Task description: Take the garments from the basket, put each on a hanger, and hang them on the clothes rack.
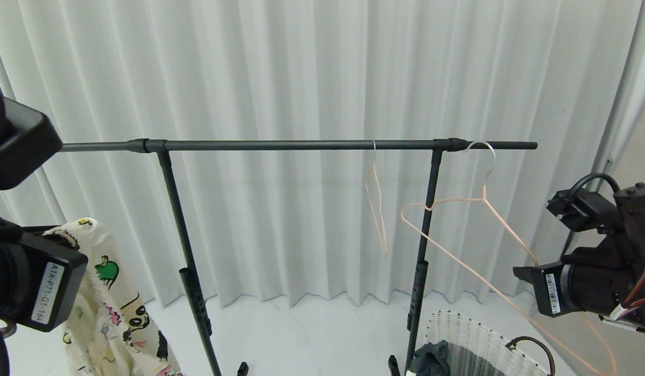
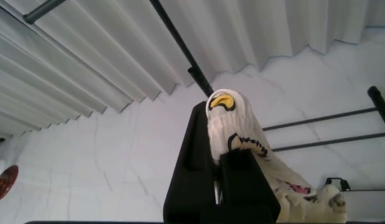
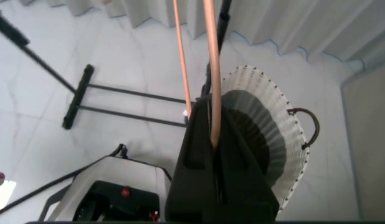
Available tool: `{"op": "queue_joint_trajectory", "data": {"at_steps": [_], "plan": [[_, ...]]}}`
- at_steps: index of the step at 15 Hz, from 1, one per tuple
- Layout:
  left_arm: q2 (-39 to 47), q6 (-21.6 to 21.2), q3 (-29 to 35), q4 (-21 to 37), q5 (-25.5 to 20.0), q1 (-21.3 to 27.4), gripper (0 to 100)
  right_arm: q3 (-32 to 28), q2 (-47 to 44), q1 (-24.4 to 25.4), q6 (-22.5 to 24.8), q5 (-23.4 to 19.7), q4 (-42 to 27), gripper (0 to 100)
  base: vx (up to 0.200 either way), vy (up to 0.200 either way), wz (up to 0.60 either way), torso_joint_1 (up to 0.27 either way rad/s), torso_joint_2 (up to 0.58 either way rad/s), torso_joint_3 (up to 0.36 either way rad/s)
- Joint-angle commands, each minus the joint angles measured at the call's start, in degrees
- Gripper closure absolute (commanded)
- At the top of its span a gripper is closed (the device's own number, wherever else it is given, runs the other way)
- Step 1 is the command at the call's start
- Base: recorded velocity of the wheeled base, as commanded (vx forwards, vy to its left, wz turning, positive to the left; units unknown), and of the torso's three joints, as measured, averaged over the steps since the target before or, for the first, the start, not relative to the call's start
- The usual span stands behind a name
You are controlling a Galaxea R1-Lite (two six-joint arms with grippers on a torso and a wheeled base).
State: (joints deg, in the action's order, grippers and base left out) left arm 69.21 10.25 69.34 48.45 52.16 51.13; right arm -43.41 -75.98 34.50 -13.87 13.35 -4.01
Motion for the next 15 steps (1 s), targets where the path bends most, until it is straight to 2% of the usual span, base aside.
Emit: {"op": "queue_joint_trajectory", "data": {"at_steps": [1, 5, 7, 9, 10, 12, 15], "plan": [[-0.21, 0.03, -0.35, -0.02, 0.04, 0.03, 100, -0.10, 0.84, 1.89, -0.01, 0.01, 0.32, 100, -0.200, 0.000, 0.00, -0.002, 0.00, 0.002], [0.05, 0.12, -1.14, -0.19, -0.04, 0.20, 100, -0.45, 1.45, 3.73, -0.01, 0.10, 1.20, 100, -0.200, 0.000, 0.00, 0.002, 0.00, 0.002], [0.14, 0.21, -3.95, -2.74, -0.40, 1.26, 100, -0.36, 1.45, 6.72, -0.37, -0.08, 4.80, 100, 0.000, 0.000, 0.00, 0.000, 0.00, 0.000], [0.32, 0.21, -5.71, -4.76, -3.21, 1.26, 100, -0.10, 1.45, 9.18, -0.54, -0.43, 6.30, 100, 0.000, 0.000, 0.00, 0.000, 0.00, 0.000], [0.49, 0.12, -5.62, -5.20, -8.57, 0.82, 100, 0.17, 1.63, 12.52, -1.77, -0.87, 6.38, 100, 0.000, 0.000, 0.00, 0.000, 0.00, 0.000], [1.72, 0.12, -4.48, -5.20, -15.43, -3.40, 100, 1.14, 4.35, 19.20, -5.99, -3.24, 6.30, 100, 0.000, 0.000, 0.00, 0.000, 0.00, 0.000], [5.94, 0.21, -3.07, -8.28, -16.48, -10.43, 100, 5.00, 9.89, 25.44, -7.40, -7.99, 6.30, 100, 0.000, 0.000, 0.00, 0.000, 0.00, 0.000]]}}
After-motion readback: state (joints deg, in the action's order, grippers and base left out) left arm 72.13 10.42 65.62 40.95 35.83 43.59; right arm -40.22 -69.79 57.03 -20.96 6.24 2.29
